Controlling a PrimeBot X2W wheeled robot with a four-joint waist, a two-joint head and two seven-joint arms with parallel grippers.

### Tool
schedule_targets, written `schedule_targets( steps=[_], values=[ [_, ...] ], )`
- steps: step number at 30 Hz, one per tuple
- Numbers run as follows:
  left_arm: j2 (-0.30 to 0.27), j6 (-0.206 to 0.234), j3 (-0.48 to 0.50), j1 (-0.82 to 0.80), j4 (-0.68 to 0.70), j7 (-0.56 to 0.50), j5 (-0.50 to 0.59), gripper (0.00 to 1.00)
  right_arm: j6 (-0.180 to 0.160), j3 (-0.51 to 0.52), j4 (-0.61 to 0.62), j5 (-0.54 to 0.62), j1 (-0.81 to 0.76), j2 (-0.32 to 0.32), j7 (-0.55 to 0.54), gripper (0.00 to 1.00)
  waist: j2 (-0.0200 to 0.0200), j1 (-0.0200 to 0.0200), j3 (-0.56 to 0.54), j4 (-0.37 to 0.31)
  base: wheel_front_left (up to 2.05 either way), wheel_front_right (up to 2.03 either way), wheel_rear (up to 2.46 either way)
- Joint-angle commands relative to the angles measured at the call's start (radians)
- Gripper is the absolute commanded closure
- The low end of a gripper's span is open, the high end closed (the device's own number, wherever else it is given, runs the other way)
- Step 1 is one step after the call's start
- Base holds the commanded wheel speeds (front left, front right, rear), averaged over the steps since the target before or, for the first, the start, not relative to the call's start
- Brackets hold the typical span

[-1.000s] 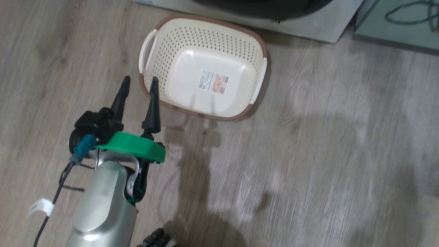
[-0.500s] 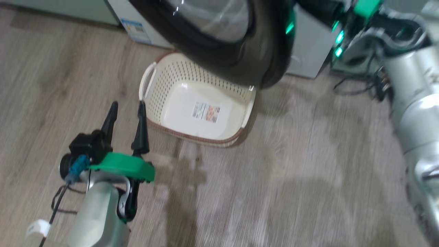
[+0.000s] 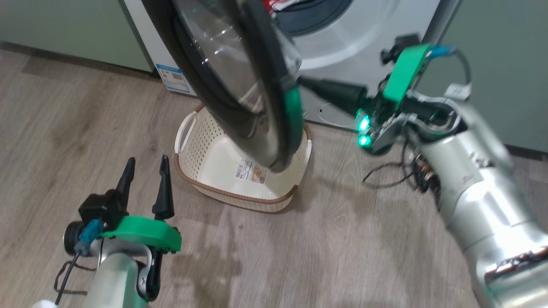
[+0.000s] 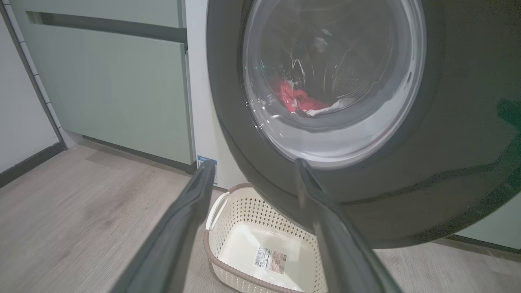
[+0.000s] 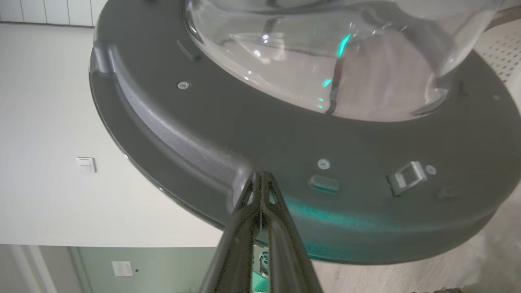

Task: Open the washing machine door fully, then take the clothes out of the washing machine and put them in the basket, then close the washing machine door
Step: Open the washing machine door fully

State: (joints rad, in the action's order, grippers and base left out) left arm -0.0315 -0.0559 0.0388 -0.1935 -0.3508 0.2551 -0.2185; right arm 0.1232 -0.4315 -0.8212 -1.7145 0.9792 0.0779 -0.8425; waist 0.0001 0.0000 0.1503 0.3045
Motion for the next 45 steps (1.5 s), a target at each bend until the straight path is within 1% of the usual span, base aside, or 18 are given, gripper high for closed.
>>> schedule_targets(
  steps=[1,4,5,10,13,16,20,24,26,28,29,30,33,37,40,45],
  values=[
    [-0.019,-0.005,0.040,-0.015,0.029,0.007,0.017,0.00,0.008,-0.044,0.054,-0.055,-0.011,-0.027,0.014,1.00,-0.0001,0.0000,-0.010,0.003,0.00,0.00,0.00],
    [-0.019,-0.008,0.045,-0.012,0.027,0.007,0.020,0.00,0.008,-0.129,0.079,-0.126,-0.034,-0.027,0.053,1.00,-0.0001,0.0000,-0.020,0.008,0.00,0.00,0.00],
    [-0.019,-0.009,0.046,-0.012,0.027,0.007,0.020,0.00,0.008,-0.174,0.088,-0.166,-0.040,-0.027,0.083,1.00,-0.0001,0.0000,-0.024,0.012,0.00,0.00,0.00],
    [-0.019,-0.008,0.042,-0.014,0.027,0.007,0.019,0.00,0.008,-0.270,0.100,-0.249,-0.044,-0.028,0.136,1.00,-0.0001,0.0000,-0.034,0.024,0.00,0.00,0.00],
    [-0.019,-0.006,0.042,-0.010,0.028,0.007,0.017,0.00,0.008,-0.309,0.110,-0.288,-0.044,-0.028,0.160,1.00,-0.0001,0.0000,-0.043,0.028,0.00,0.00,0.00],
    [-0.019,-0.006,0.047,-0.008,0.027,0.007,0.015,0.00,0.008,-0.330,0.109,-0.315,-0.042,-0.028,0.183,1.00,-0.0001,0.0000,-0.050,0.028,0.00,0.00,0.00],
    [-0.019,-0.004,0.050,-0.009,0.030,0.007,0.013,0.00,0.008,-0.338,0.105,-0.310,-0.042,-0.028,0.213,1.00,-0.0001,0.0000,-0.055,0.025,0.00,0.00,0.00],
    [-0.019,-0.007,0.067,-0.008,0.029,0.007,0.013,0.00,0.008,-0.296,0.104,-0.318,-0.061,-0.028,0.252,1.00,-0.0001,0.0000,-0.070,0.011,0.00,0.00,0.00],
    [-0.019,-0.011,0.079,-0.007,0.030,0.007,0.015,0.00,0.008,-0.268,0.102,-0.303,-0.077,-0.028,0.277,1.00,-0.0001,0.0000,-0.082,0.001,0.00,0.00,0.00],
    [-0.019,-0.022,0.089,-0.003,0.030,0.007,0.023,0.00,0.008,-0.241,0.109,-0.280,-0.101,-0.028,0.290,0.51,-0.0001,0.0000,-0.094,-0.013,0.00,0.00,0.00],
    [-0.019,-0.026,0.097,0.000,0.030,0.007,0.026,0.00,0.008,-0.227,0.112,-0.264,-0.115,-0.028,0.297,0.05,-0.0001,0.0000,-0.103,-0.022,0.00,0.00,0.00],
    [-0.019,-0.029,0.106,0.004,0.030,0.007,0.028,0.00,0.008,-0.210,0.116,-0.245,-0.130,-0.028,0.308,0.00,-0.0001,0.0000,-0.111,-0.031,0.00,0.00,0.00],
    [-0.020,-0.037,0.139,0.017,0.030,0.007,0.038,0.00,0.008,-0.157,0.128,-0.184,-0.181,-0.028,0.349,0.00,-0.0001,0.0000,-0.139,-0.062,0.00,0.00,0.00],
    [-0.031,-0.050,0.181,0.032,0.029,0.007,0.045,0.00,0.008,-0.093,0.158,-0.081,-0.246,-0.020,0.434,0.00,-0.0001,0.0000,-0.161,-0.105,0.00,0.00,0.00],
    [-0.038,-0.058,0.201,0.043,0.032,0.007,0.050,0.00,0.008,-0.069,0.202,0.014,-0.292,0.002,0.516,0.00,-0.0001,0.0000,-0.175,-0.136,0.00,0.00,0.00],
    [-0.049,-0.065,0.240,0.067,0.033,0.007,0.052,0.00,0.008,-0.044,0.287,0.126,-0.378,0.049,0.640,0.00,-0.0001,0.0000,-0.200,-0.187,0.00,0.00,0.00]
  ],
)
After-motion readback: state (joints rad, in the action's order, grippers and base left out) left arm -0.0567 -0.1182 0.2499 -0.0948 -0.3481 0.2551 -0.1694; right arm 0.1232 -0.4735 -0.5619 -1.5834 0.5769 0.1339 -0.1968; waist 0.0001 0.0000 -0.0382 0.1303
